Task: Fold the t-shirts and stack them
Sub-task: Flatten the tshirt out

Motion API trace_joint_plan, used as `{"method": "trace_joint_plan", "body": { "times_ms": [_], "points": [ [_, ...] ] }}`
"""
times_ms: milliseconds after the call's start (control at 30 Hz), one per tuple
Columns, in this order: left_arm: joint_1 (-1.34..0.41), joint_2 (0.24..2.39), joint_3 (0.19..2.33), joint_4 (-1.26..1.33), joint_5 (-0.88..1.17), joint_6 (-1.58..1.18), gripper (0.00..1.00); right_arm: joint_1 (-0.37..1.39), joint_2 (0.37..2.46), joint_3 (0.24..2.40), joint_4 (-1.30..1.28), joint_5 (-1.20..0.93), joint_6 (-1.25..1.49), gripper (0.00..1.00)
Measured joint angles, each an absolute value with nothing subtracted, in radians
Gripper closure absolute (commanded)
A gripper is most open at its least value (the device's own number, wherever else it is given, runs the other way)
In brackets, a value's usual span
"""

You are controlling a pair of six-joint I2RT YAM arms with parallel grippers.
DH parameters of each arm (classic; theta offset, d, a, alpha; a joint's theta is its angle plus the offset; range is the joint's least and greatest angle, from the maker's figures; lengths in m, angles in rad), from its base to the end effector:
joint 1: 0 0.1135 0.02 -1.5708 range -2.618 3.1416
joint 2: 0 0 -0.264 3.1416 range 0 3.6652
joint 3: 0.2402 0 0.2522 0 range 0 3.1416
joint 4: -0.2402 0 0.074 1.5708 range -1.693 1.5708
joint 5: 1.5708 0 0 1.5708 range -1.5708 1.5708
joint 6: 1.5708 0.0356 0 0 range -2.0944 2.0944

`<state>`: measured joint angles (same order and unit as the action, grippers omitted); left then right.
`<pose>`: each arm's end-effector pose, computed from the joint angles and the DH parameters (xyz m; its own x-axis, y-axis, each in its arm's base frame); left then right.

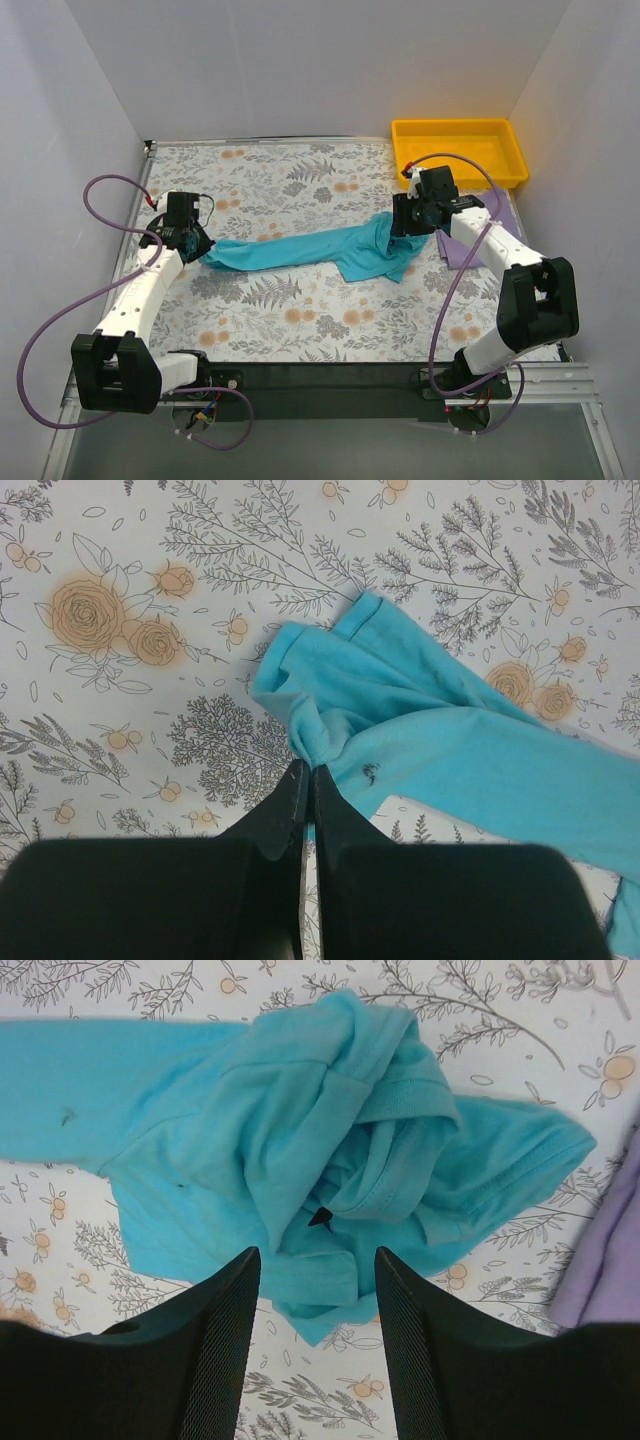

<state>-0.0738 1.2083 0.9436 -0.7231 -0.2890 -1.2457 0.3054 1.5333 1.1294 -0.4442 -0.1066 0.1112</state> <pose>0.2381 -0.0074 0.2639 -0.1846 -0.8971 -0.4013 -0.8163 0.3674 -0.4457 0.3148 0.1032 0.2542 -0.7515 -0.1212 -0.6485 -0.2844 0.9465 0.1527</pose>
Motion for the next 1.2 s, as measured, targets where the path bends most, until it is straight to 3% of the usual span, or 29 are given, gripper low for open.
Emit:
{"method": "trace_joint_plan", "body": {
  "times_ms": [433, 867, 1200],
  "points": [
    [-0.074, 1.181, 0.926, -0.718, -0.265, -1.247, 1.0, 0.279, 1.537, 0.899, -0.226, -0.263, 0.175, 0.53],
    [-0.074, 1.171, 0.926, -0.718, -0.248, -1.247, 1.0, 0.279, 1.593, 0.819, -0.063, -0.342, 0.077, 0.55],
    [-0.074, 1.156, 0.925, -0.719, -0.243, -1.249, 1.0, 0.279, 1.564, 0.768, -0.019, -0.197, 0.022, 0.55]
  ]
}}
